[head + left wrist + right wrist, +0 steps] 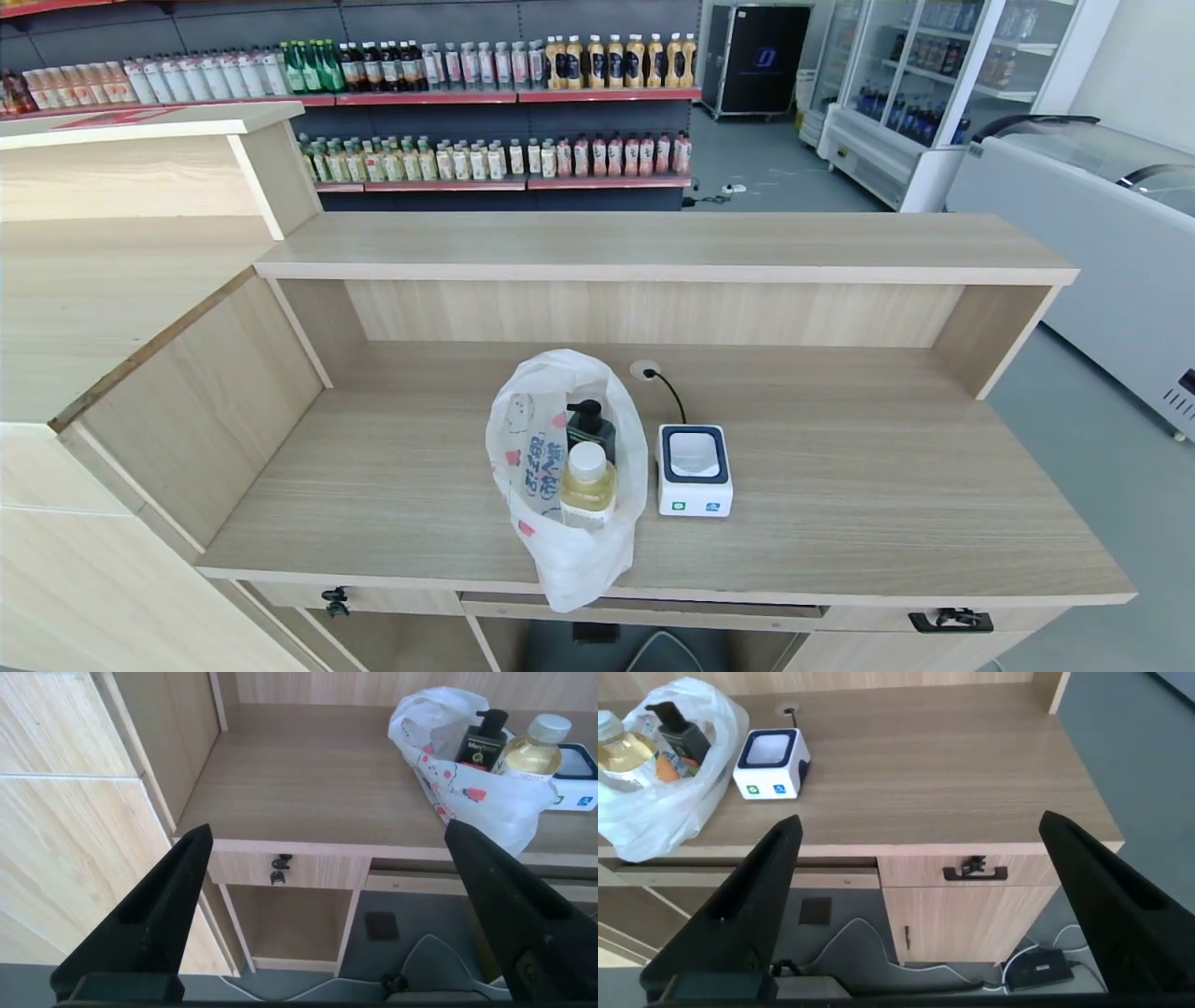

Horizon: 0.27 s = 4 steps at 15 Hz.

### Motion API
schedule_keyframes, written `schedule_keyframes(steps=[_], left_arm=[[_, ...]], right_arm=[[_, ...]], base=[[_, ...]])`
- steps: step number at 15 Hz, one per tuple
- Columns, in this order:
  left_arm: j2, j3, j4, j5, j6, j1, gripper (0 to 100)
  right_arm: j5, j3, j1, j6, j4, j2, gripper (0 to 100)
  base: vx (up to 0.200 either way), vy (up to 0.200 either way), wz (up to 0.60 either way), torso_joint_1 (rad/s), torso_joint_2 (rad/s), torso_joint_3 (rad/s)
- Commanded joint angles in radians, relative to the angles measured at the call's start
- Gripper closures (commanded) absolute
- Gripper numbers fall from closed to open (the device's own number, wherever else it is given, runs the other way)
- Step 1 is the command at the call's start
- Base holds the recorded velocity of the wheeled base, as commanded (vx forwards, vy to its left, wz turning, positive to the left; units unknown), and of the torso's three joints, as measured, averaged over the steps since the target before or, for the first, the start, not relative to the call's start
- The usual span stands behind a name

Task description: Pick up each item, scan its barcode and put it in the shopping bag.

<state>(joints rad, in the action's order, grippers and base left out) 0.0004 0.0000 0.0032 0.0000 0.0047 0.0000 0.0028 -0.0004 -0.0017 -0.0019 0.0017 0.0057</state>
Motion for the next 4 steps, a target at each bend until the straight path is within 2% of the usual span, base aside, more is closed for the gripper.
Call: schedule_keyframes(steps=[1,4], left_arm=[[0.000,0.000,0.000,0.000,0.000,0.000,0],[0.000,0.000,0.000,0.000,0.000,0.000,0]], right_arm=[[0.000,0.000,0.000,-0.001,0.001,-0.004,0],[0.000,0.000,0.000,-0.003,0.001,-0.004,0]], base=[[0.000,0.000,0.00,0.000,0.00,0.000],[0.000,0.000,0.00,0.000,0.00,0.000]])
